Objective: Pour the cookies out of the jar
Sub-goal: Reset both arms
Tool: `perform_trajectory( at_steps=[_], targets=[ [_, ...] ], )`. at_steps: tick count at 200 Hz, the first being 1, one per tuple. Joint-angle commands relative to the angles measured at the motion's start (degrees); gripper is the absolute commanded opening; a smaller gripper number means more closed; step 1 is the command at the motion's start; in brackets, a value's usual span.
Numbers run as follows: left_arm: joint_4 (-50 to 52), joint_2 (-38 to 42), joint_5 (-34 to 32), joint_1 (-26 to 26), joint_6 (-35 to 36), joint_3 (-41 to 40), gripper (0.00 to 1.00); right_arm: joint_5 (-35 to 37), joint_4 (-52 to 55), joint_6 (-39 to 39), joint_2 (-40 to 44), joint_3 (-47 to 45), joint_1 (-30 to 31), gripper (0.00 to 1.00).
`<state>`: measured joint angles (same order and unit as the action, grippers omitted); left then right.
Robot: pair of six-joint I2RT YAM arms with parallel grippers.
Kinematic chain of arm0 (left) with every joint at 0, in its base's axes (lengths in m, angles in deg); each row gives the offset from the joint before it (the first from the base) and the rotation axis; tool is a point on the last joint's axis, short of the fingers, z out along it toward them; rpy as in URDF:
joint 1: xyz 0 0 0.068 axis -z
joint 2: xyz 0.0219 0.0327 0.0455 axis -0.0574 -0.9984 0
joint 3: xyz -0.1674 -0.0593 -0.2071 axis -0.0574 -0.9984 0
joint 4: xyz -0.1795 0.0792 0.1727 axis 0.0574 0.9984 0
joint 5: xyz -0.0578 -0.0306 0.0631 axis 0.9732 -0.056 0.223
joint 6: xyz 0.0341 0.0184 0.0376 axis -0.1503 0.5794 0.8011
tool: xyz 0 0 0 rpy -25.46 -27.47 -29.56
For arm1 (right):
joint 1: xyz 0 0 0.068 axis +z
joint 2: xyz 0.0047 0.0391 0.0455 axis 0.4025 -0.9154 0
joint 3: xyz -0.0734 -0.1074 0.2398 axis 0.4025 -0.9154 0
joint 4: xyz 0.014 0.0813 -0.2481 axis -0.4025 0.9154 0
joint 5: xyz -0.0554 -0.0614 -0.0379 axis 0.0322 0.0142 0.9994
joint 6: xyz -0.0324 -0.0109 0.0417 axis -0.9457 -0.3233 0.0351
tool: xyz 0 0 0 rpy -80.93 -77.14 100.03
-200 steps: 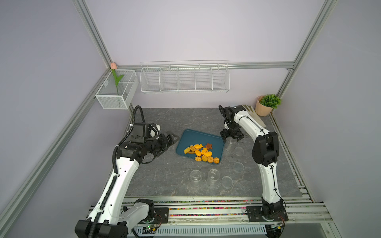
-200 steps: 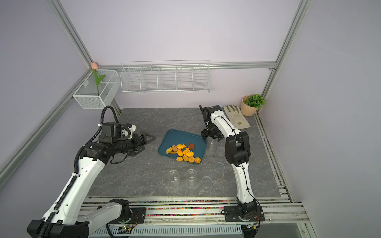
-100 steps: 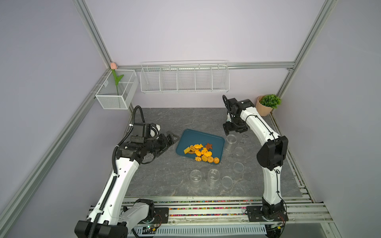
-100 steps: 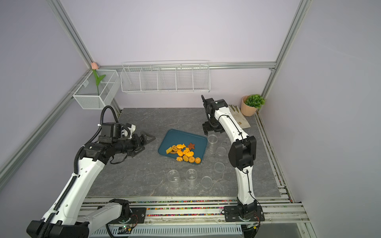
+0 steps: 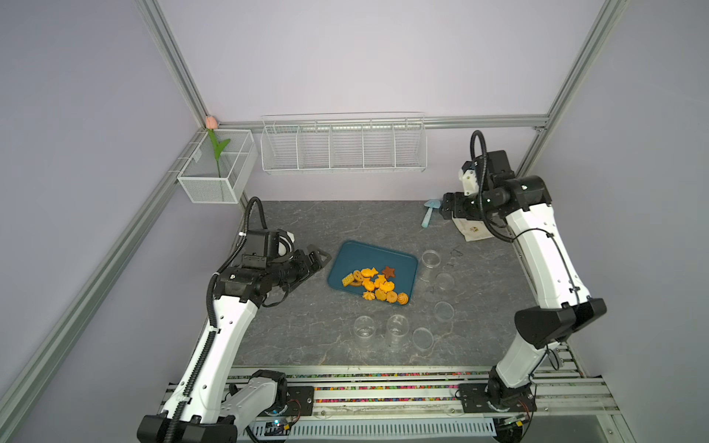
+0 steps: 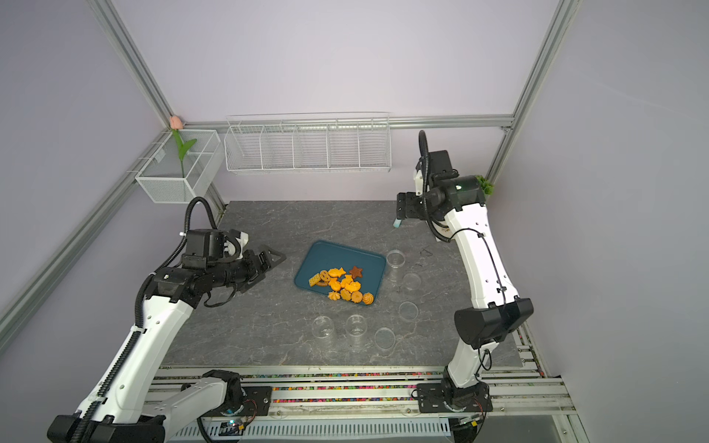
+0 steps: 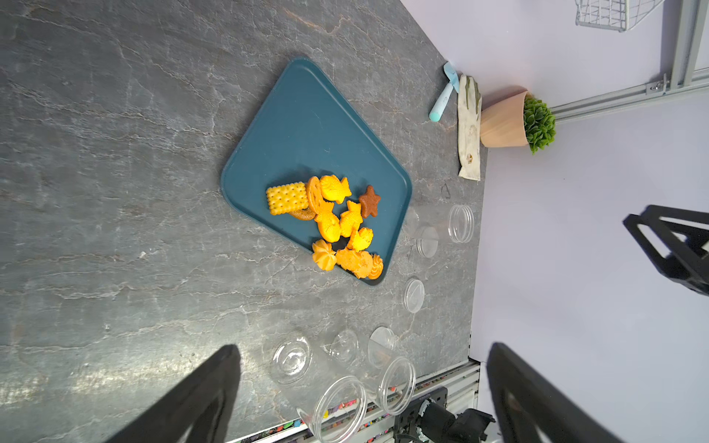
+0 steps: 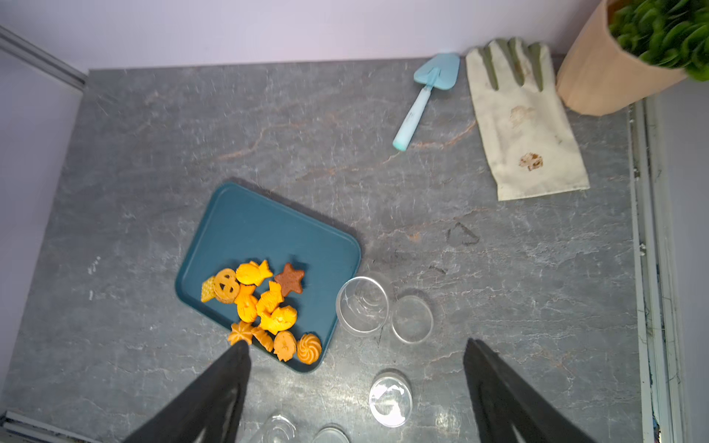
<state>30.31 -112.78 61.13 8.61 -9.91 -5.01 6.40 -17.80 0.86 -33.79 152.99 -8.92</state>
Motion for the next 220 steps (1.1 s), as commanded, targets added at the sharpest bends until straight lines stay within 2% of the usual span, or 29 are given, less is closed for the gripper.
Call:
perform_trajectory(
  at_steps=[1,100,123,146,180,200,220],
  targets=[
    [0.58,0.65,-1.36,0.02,0.98,1.14,1.00,-2.65,-4.50,0.90,3.24,-3.52,-1.32,0.89],
    [1.04,0.48,-3.40,-0.11,1.71,3.26,0.99,-6.33,-15.56,1.93,18.03,-18.88,-8.44,0.89],
    [1.88,1.03,-5.05,-0.12,2.69,4.26,1.00,-6.30,-22.81,1.66,22.46,-24.43,-9.22,0.89],
    [3.45,2.23,-10.48,-0.12,3.44,5.67,1.00,-5.96,-29.92,0.44,27.14,-31.15,-9.62,0.89],
    [3.69,6.78,-20.90,-0.12,4.65,6.11,1.00,-1.49,-44.01,-0.11,36.32,-44.47,-9.62,0.89],
    [1.34,10.66,-25.75,-0.12,6.67,4.20,1.00,1.51,-52.79,0.51,41.82,-52.83,-9.61,0.89],
    [-2.93,15.21,-30.01,-0.12,9.10,0.23,0.99,3.09,-54.72,-0.56,44.36,-55.98,-9.62,0.89]
  ],
)
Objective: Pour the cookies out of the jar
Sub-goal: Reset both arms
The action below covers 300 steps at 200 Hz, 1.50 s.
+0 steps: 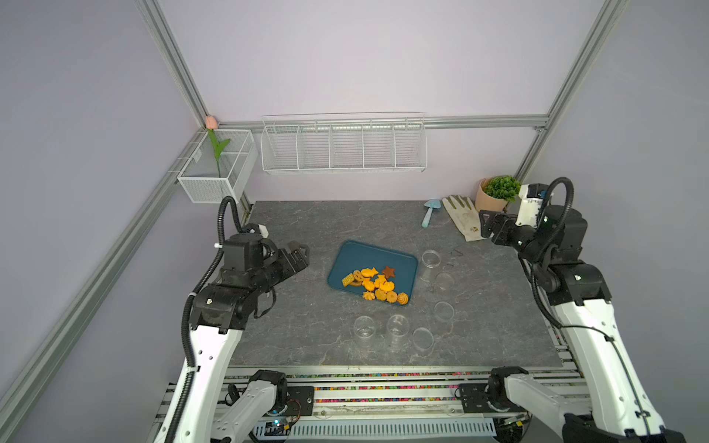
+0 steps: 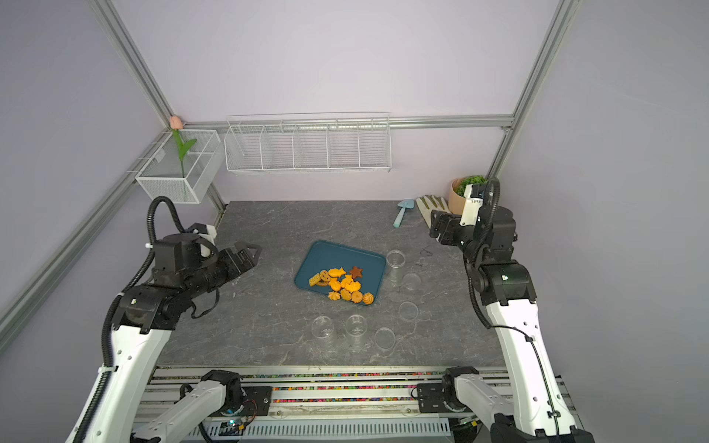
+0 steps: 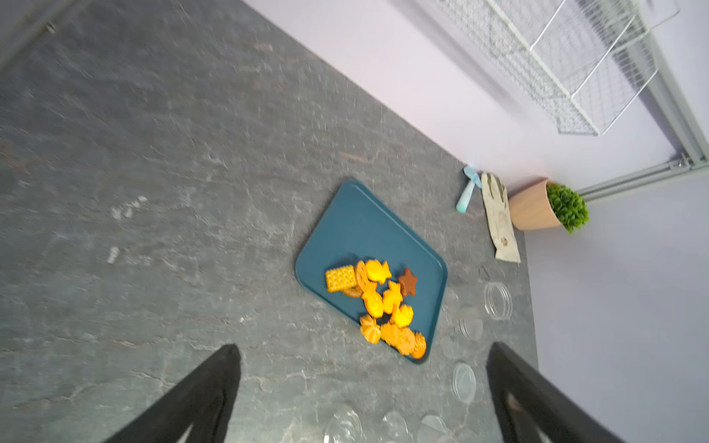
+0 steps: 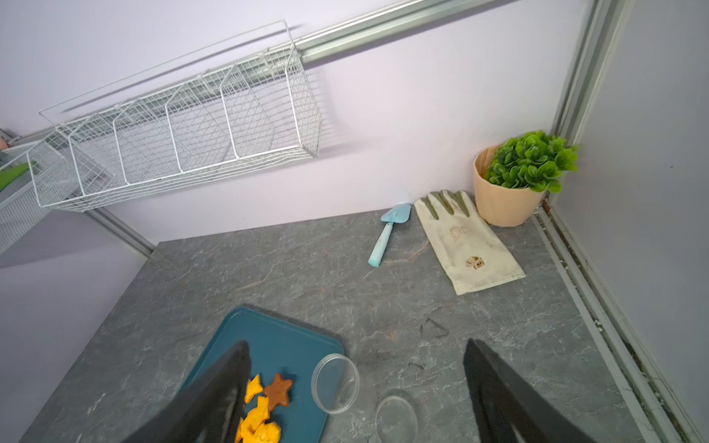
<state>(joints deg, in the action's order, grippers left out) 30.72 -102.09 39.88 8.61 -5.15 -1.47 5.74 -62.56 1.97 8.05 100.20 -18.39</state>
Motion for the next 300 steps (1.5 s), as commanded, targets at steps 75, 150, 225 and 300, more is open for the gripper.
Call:
perform_trajectory(
  at_steps=[75,150,225,300],
  targets=[
    [-25.94,34.35,-25.24,-0.12,5.24,-29.66,0.99,10.04,-12.48,-6.95,7.36,-12.09,-0.20,0.89],
    [-20.08,38.61,-26.59,-0.12,10.06,-31.54,0.99,7.35,-19.39,-14.24,11.72,-26.99,-0.50,0.89],
    [-19.23,39.43,-26.34,-0.10,12.49,-33.17,0.99,7.57,-35.09,-12.80,6.19,-41.37,-4.31,0.89],
    [-14.45,40.46,-26.62,-0.12,15.57,-32.69,0.99,6.06,-50.77,-12.94,-7.41,-45.84,-7.10,0.89]
  ],
)
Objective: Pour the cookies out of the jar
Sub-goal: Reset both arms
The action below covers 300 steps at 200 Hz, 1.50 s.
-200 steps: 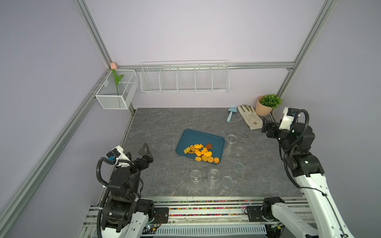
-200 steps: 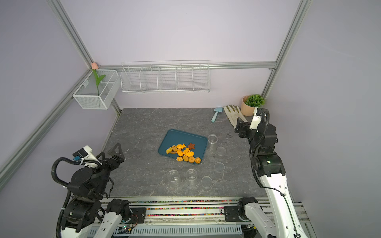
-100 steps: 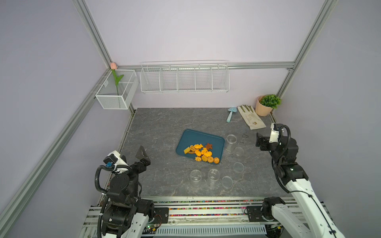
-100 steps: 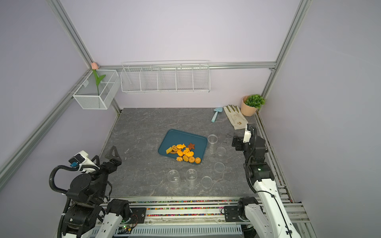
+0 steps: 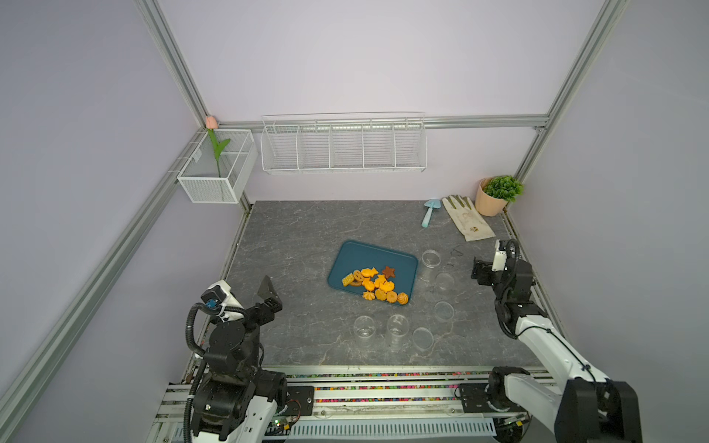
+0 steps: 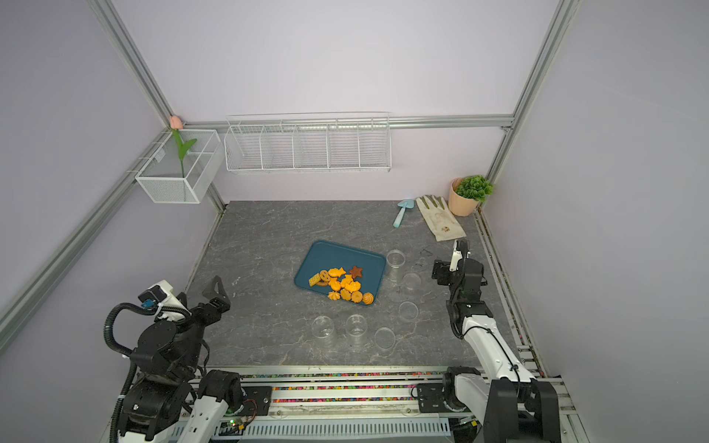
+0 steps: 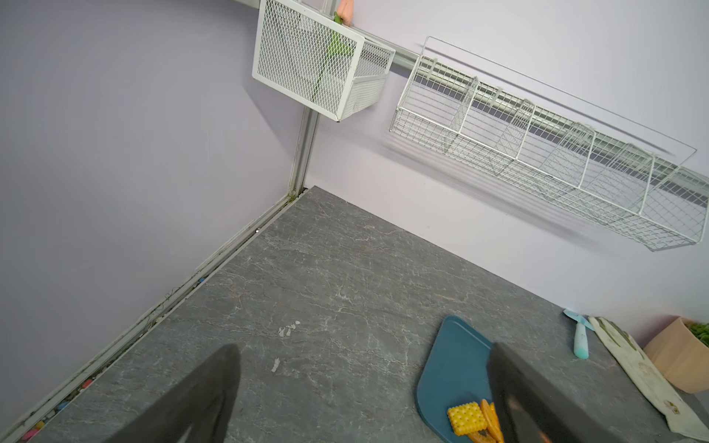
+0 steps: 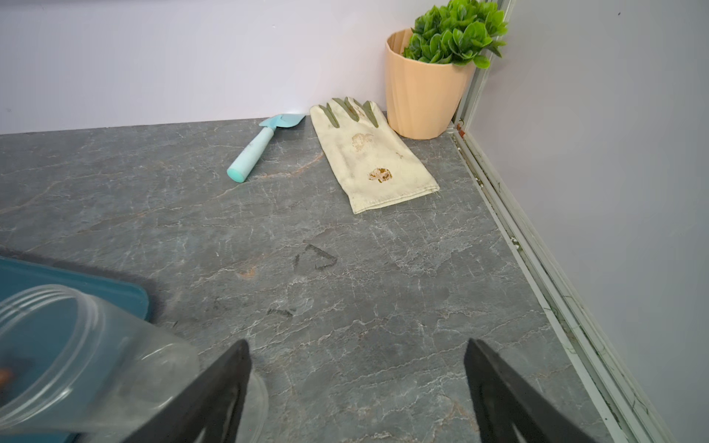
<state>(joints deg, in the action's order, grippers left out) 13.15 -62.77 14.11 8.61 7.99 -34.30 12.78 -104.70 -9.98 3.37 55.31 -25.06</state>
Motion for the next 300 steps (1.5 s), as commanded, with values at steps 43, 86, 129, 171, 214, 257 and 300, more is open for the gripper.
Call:
perform_trajectory(
  at_steps=[43,86,129,171,214,257,300],
  targets=[
    [2.65,0.57,-2.13,-0.12,2.85,-0.70,0.99,-1.88,-14.41,-0.63,-10.13,-1.12,-0.52,0.89],
    [-4.18,-3.93,-2.80,-0.15,2.53,-3.13,0.99,-3.00,-17.00,-1.77,-13.92,-0.80,-0.60,0.89],
    [-14.00,-10.37,-4.67,-0.12,2.98,-6.69,0.99,-3.72,-19.29,-2.28,-16.16,-1.29,-0.61,0.89],
    [-26.48,-17.76,-7.22,-0.12,4.76,-12.14,0.99,-3.95,-21.18,-2.37,-17.58,-1.95,-0.61,0.89],
    [-39.49,-25.10,-10.48,-0.12,4.75,-18.13,0.99,-3.77,-21.95,-1.98,-18.00,-2.47,-0.61,0.89],
    [-48.65,-34.86,-15.49,-0.12,5.19,-19.29,0.99,-3.66,-23.94,-2.09,-19.45,-2.97,-0.61,0.89],
    [-56.10,-43.76,-17.52,-0.78,7.46,-18.34,0.99,-4.14,-26.28,-2.46,-21.79,-3.06,-0.54,0.89]
  ],
)
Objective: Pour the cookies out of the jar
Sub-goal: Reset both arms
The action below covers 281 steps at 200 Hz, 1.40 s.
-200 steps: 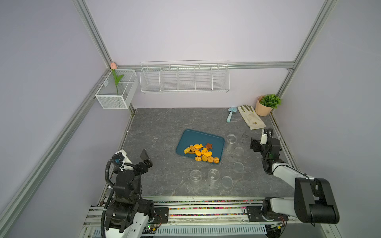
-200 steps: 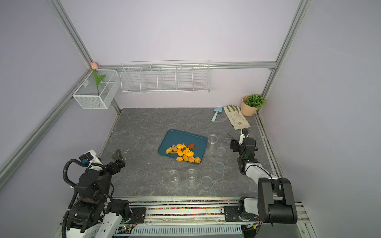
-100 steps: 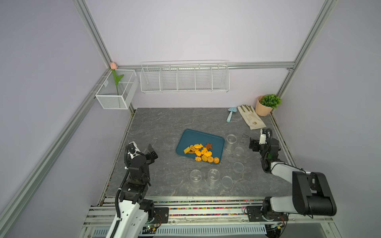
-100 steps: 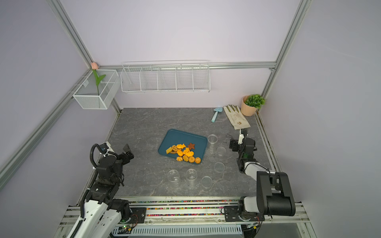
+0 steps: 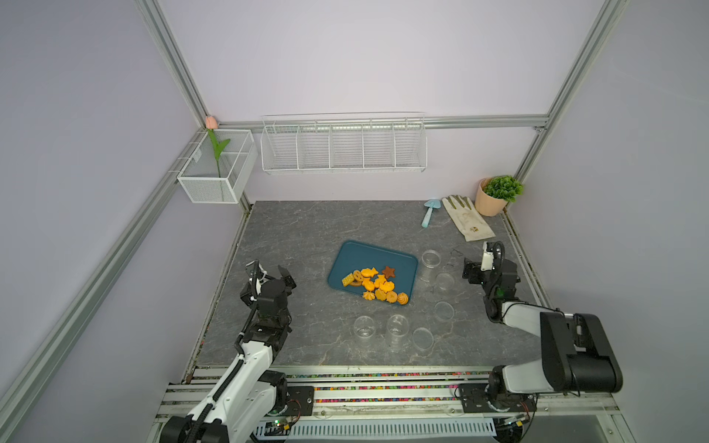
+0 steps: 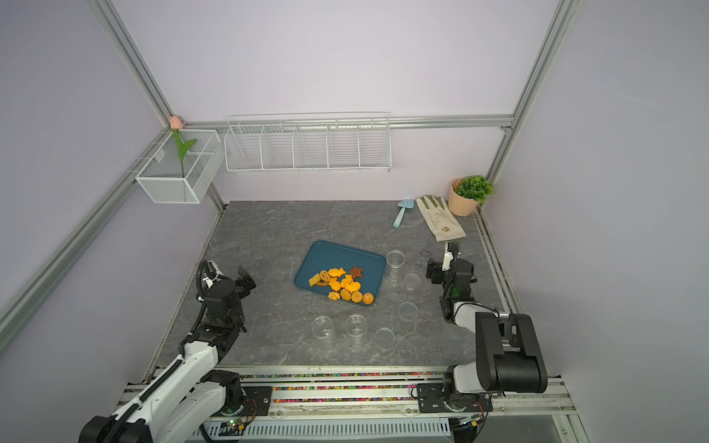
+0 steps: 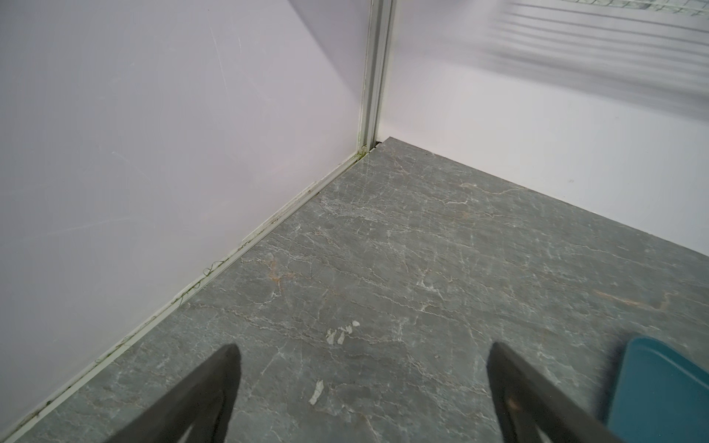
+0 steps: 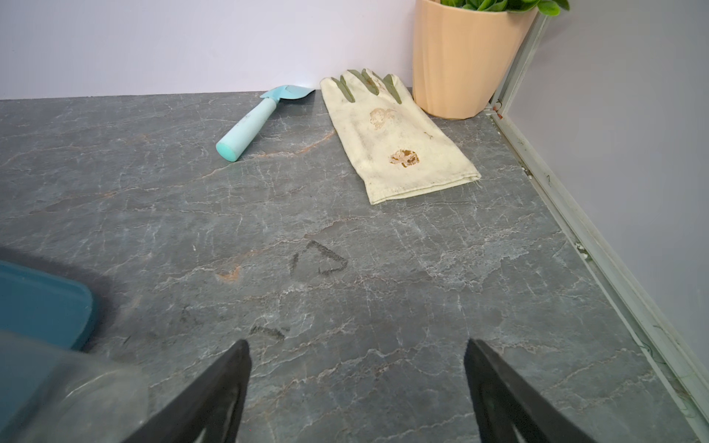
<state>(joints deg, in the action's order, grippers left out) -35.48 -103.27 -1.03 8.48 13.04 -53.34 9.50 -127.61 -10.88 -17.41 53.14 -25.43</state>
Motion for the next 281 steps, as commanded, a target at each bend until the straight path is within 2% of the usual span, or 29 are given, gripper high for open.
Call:
perform_trajectory(
  at_steps=[1,75,175,207,281],
  targets=[
    [-7.66,-3.43,-2.24,-0.67,2.50,0.71,0.99,-0.86,-3.43,-1.56,-1.04,-0.89,-0.16,0.89],
    [-15.23,-13.71,2.22,-5.29,5.05,1.31,1.00,-0.71,-4.73,-1.65,-2.98,-0.59,-0.15,0.89],
    [-18.33,-22.89,5.13,-6.66,6.93,5.18,0.99,-1.61,-5.16,-2.27,-3.40,-0.71,0.16,0.89],
    [-23.96,-26.96,10.17,-6.64,9.57,5.21,0.99,-1.62,-5.07,-2.29,-3.40,-0.71,0.11,0.89],
    [-31.66,-33.89,15.08,-8.69,9.35,4.34,0.99,-2.80,-6.26,-3.17,-3.98,-1.06,0.38,0.89]
  ],
)
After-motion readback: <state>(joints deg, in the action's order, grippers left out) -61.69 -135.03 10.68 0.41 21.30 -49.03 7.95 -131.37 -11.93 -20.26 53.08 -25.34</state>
